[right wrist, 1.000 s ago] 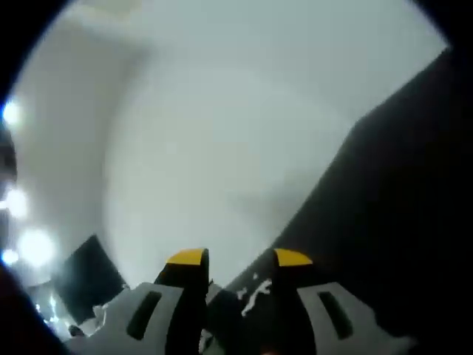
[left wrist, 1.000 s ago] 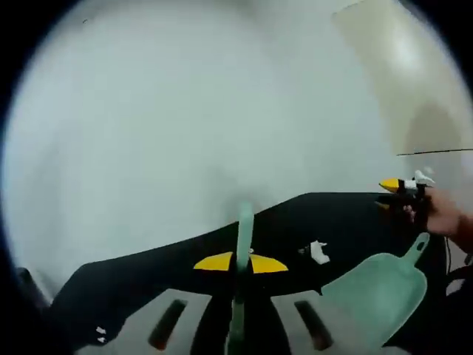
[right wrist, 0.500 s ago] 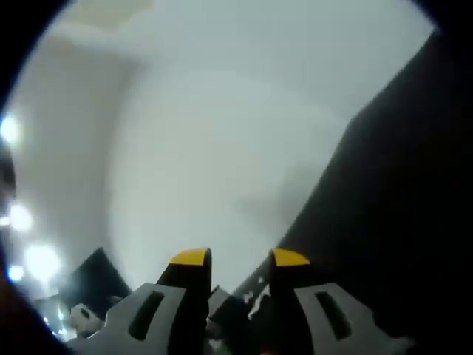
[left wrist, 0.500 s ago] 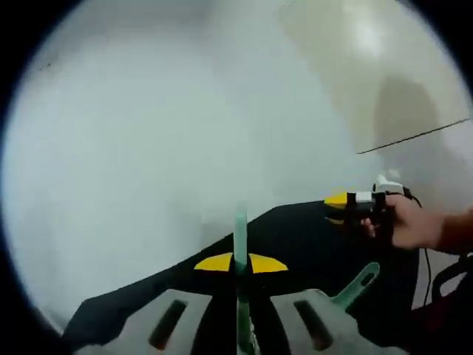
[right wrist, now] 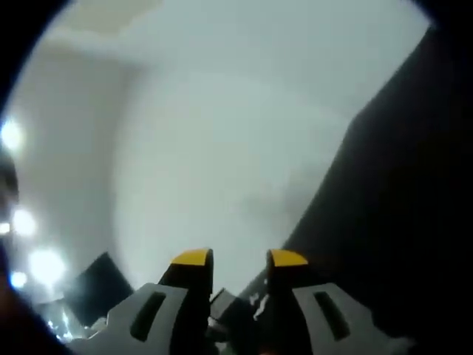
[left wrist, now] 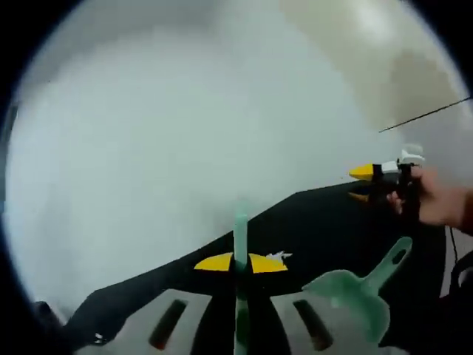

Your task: Pick up the broom and sweep the trash on the tabletop into the dustpan.

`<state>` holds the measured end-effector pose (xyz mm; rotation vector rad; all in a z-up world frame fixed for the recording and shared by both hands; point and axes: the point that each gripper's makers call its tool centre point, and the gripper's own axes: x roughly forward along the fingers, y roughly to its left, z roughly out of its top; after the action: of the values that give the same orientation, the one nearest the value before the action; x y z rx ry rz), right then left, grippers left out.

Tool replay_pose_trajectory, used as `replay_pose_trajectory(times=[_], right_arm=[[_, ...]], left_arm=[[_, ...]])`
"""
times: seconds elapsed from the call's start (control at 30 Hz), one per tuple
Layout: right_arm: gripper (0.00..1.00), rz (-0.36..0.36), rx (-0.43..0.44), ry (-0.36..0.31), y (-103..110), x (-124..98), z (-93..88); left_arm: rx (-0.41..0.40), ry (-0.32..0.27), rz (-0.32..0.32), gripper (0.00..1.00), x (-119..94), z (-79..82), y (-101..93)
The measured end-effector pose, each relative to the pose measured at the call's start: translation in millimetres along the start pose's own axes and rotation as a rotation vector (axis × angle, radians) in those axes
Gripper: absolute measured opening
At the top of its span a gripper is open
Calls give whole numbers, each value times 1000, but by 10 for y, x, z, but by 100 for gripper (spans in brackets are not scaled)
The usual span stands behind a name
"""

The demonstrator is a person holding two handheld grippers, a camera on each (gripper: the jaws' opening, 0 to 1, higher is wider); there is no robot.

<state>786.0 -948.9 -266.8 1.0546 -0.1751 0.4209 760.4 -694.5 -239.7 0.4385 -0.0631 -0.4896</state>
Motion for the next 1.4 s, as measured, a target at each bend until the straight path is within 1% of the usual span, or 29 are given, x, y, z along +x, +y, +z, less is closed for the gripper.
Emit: replay_pose_trajectory(times=[0.03, 0.13, 0.23, 0.33, 0.4, 0.47, 0.5, 0.53, 0.57, 0.6, 0.63, 0.7, 0.73, 0.77, 0.8, 0.83, 0.9, 0.93, 0.97, 1.0, 1.03, 1.07, 1.13, 1.17, 1.2, 1.23, 1.3, 1.37, 1.4], right_arm=[[30, 1, 3, 1, -5, 0, 1], [30, 2, 8, 2, -17, 11, 5], [30, 5, 19, 2, -24, 16, 6], [30, 7, 25, -2, -22, 2, 17], [30, 9, 28, -4, -19, -6, 28], [30, 12, 32, -7, -21, -10, 37], [30, 14, 34, -7, -21, -10, 39], [30, 16, 34, -7, -11, -10, 38], [30, 17, 34, -5, -10, -9, 37], [30, 18, 34, -5, -7, -7, 34], [30, 19, 35, -6, -7, -6, 35], [30, 18, 37, -9, -11, -3, 41], [30, 19, 39, -11, -7, -6, 38], [30, 20, 41, -15, -4, -9, 42], [30, 21, 42, -20, -7, -11, 53], [30, 24, 43, -26, -5, -14, 65], [30, 29, 51, -38, 4, -23, 86], [30, 28, 54, -43, -8, -24, 96], [30, 27, 57, -47, -9, -29, 103], [30, 27, 57, -48, 0, -30, 98], [30, 27, 57, -48, 1, -30, 96], [30, 28, 57, -46, 4, -29, 93], [30, 28, 58, -40, 1, -19, 81], [30, 25, 57, -38, -4, -12, 76], [30, 22, 55, -35, -8, -4, 73], [29, 21, 55, -31, -12, 3, 66], [29, 24, 57, -27, 4, -5, 54], [29, 27, 60, -30, 6, -19, 61], [29, 28, 62, -31, 0, -22, 65]], left_arm=[[29, -9, -7, 3, -11, 49, -50], [-75, -91, -58, 4, -97, 298, -188], [-21, -123, -22, 4, -229, 499, -117], [-40, -165, 25, 4, -423, 671, 217], [-5, -193, 110, 4, -583, 721, 700], [60, -192, 220, 4, -719, 664, 1252], [102, -175, 276, 4, -787, 580, 1594], [154, -159, 340, 4, -854, 434, 2034], [181, -139, 373, 4, -874, 269, 2354], [175, -114, 386, 4, -877, 72, 2631], [179, -45, 417, 4, -869, -204, 2911], [137, 33, 425, 4, -806, -697, 3332], [83, 52, 419, 4, -759, -934, 3496], [19, 83, 418, 4, -690, -1192, 3623], [1, 116, 403, 4, -624, -1429, 3720], [-60, 134, 390, 4, -555, -1612, 3720], [56, 194, 387, 3, -454, -1872, 3782], [95, 185, 396, 3, -418, -1915, 3781], [49, 118, 378, 3, -333, -1851, 3725], [-106, 164, 362, 4, -285, -1892, 3603], [-152, 185, 401, 5, -320, -1874, 3504], [-121, 153, 365, 5, -267, -1765, 3330], [-233, 69, 290, 6, -189, -1503, 2843], [-239, 54, 242, 6, -194, -1378, 2579], [-242, 31, 212, 6, -197, -1222, 2352], [-224, -20, 186, 5, -241, -954, 2112], [-203, -28, 192, 3, -353, -703, 1904], [-325, -152, 90, 4, -459, -242, 1601], [-320, -201, 84, 4, -531, -49, 1547]])
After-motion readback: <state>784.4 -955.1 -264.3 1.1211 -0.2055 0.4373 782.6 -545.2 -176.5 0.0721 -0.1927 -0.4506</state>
